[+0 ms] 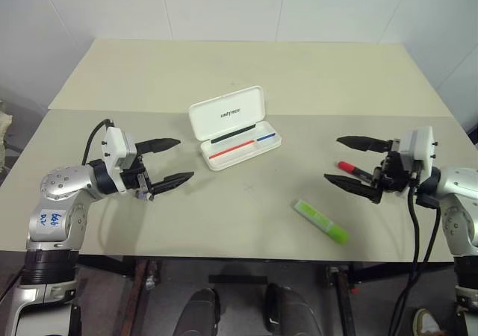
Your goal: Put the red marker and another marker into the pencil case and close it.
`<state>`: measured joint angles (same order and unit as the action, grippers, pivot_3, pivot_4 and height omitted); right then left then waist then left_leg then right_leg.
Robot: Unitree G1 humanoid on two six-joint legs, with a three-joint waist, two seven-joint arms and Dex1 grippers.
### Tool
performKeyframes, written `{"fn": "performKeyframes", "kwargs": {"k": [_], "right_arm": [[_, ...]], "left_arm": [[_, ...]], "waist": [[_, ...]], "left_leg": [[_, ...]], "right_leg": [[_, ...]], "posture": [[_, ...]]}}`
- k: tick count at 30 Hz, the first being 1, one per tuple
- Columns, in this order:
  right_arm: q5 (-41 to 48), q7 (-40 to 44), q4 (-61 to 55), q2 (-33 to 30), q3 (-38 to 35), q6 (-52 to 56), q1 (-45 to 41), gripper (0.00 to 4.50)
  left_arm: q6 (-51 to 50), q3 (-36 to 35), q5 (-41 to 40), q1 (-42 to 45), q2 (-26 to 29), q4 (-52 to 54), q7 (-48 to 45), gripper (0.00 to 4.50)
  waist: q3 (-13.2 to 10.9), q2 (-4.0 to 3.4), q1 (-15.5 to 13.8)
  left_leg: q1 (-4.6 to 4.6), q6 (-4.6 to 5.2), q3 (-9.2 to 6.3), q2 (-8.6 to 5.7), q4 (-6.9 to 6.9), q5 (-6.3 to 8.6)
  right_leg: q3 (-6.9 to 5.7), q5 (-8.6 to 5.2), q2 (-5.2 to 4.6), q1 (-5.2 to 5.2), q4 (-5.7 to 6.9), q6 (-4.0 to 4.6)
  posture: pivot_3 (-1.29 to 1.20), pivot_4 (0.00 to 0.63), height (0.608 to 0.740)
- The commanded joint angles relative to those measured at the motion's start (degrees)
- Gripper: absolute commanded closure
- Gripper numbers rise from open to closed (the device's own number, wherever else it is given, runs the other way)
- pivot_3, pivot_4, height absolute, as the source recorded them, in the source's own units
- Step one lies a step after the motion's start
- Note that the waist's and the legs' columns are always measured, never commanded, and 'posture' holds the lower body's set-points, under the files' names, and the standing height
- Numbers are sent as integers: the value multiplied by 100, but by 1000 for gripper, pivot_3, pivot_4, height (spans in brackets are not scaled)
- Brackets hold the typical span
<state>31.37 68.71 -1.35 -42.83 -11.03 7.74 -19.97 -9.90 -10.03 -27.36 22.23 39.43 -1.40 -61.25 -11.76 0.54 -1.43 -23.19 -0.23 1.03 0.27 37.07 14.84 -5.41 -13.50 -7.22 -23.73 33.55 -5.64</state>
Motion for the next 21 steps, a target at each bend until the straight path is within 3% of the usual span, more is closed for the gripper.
{"fn": "performKeyframes", "kwargs": {"k": [1, 3, 21], "right_arm": [[33, -116, -435, 119, 136, 25, -102, 0], [54, -170, -544, 209, 222, 31, -117, 0], [-7, -826, -1530, 963, 723, 129, 82, 0]], "left_arm": [[139, 40, 171, 148, 101, -140, -37, 1686], [188, 174, 376, 267, 72, -280, 24, 2267], [232, 1367, 1246, 1555, -402, -1556, -273, 2267]], "waist": [[0, 0, -1], [0, 0, -3], [-1, 1, 2]], "left_leg": [[0, 0, 1, 0, 0, 0], [-1, 1, 1, -2, 2, 0], [0, 3, 10, -2, 6, 2]], "right_leg": [[1, 0, 0, 0, 0, 0], [1, 0, 0, -1, 1, 0], [10, 3, 5, -5, 10, -3]], "posture": [[0, 150, 740], [0, 150, 740], [0, 150, 740]]}}
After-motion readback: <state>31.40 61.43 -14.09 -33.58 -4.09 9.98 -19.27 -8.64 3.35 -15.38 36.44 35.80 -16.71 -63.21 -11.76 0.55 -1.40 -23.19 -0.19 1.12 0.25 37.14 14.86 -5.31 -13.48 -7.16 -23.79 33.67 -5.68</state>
